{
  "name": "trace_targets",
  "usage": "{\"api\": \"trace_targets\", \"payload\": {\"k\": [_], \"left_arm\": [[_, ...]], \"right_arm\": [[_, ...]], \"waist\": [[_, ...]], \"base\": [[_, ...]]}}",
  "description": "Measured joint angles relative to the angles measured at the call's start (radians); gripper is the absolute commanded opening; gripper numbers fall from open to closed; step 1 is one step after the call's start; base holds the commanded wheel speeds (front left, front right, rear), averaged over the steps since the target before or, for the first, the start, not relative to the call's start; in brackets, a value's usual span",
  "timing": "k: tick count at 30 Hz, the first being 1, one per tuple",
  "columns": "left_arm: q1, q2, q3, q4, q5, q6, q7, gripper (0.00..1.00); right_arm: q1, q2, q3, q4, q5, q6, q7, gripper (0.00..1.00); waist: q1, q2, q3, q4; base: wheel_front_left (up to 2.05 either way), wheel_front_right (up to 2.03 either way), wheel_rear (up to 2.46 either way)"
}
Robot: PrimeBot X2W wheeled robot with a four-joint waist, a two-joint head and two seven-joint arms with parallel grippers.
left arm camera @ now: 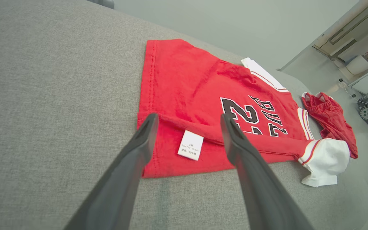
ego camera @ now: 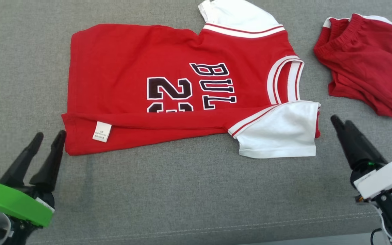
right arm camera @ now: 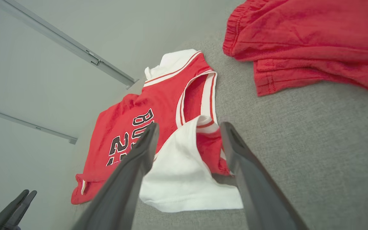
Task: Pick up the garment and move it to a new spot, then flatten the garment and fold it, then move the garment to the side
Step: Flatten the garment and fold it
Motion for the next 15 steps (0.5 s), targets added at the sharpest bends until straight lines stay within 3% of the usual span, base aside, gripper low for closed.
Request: {"api": "trace_targets", "payload": {"k": [8, 15], "left_arm": [[0.064, -0.066, -0.044, -0.008, 0.054, 0.027, -0.07, 1.0], [0.106, -0.097, -0.08, -0.019, 0.075, 0.035, -0.103, 1.0]], "right_arm": [[0.093, 0.058, 0.042, 0.096, -0.043, 0.007, -0.081, 1.0], [0.119, 0.068, 0.048, 0.187, -0.072, 0.013, -0.134, 1.0]], "waist": [[0.0, 0.0, -0.049, 0.027], [0.0, 0.0, -0.086, 0.07]], "base": [[0.0, 0.0, 0.0], [0.0, 0.0, 0.0]]}}
